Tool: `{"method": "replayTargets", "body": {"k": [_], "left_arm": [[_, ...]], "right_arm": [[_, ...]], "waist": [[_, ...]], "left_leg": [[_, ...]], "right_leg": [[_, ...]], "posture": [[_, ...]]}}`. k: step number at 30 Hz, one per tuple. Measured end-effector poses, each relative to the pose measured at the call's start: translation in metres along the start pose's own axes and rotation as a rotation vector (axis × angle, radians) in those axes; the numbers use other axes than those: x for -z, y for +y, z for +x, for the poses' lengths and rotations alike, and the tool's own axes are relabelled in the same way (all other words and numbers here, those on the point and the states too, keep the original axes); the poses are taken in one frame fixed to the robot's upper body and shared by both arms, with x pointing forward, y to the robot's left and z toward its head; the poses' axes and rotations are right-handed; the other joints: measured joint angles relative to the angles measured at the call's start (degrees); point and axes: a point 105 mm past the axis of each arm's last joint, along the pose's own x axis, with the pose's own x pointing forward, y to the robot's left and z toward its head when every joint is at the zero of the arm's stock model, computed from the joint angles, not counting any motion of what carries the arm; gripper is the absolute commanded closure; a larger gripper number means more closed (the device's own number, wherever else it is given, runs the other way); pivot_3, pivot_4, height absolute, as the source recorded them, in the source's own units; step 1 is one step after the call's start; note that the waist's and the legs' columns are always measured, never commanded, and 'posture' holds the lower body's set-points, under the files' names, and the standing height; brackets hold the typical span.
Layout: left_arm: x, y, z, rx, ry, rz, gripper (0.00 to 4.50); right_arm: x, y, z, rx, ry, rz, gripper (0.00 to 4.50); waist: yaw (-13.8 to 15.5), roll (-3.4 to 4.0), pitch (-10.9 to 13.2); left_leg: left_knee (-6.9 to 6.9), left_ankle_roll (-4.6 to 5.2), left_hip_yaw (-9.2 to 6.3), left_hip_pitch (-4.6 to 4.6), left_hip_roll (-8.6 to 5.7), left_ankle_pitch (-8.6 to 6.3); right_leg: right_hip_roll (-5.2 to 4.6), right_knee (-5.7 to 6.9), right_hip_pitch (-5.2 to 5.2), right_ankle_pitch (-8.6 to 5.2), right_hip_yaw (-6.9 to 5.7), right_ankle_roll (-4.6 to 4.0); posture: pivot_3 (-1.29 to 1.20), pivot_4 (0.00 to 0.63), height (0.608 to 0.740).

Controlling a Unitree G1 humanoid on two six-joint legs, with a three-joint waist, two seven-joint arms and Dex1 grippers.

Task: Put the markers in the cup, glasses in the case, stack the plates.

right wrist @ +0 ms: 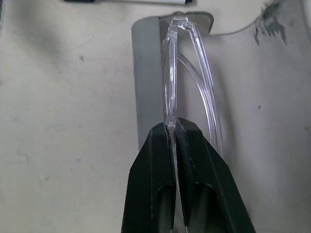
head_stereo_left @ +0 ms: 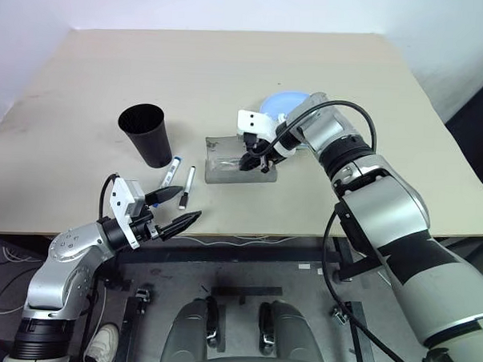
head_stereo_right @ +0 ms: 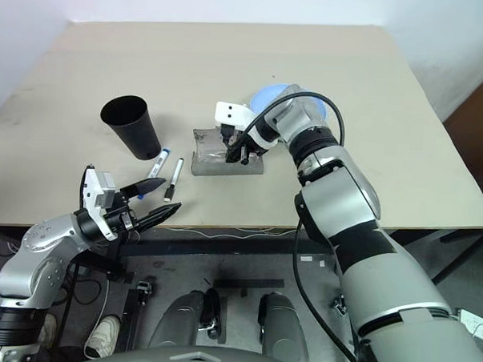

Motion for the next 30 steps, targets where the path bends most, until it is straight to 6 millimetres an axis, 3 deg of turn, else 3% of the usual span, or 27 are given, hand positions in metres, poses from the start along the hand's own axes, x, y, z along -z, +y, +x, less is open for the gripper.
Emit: {"method": "replayTargets", "body": {"k": [24, 30], "left_arm": [[0.0033, -0.0025, -0.0024, -0.004, -0.005, -0.001, 0.41], [-0.0011, -0.0009, -0.0003, 0.001, -0.013, 0.013, 0.41]], "right_arm": [[-0.0016, -0.0012, 0.0038, 0.019, 0.02, -0.012, 4.46], [-0.0008, 0.0005, 0.0054, 0.006, 0.024, -0.013, 2.7]], "waist": [[-0.3, 0.0, 0.0], [-0.3, 0.0, 0.0]], "left_leg": [[-0.02, -0.01, -0.02, 0.15, 0.01, -0.02], [-0.04, -0.01, -0.02, 0.1, 0.0, -0.02]], "right_leg": [[-0.04, 0.0, -0.06, -0.03, 0.01, -0.06], [-0.04, 0.0, -0.04, -0.03, 0.01, -0.06]], "posture": [[0.0, 0.15, 0.71], [0.0, 0.15, 0.71]]}}
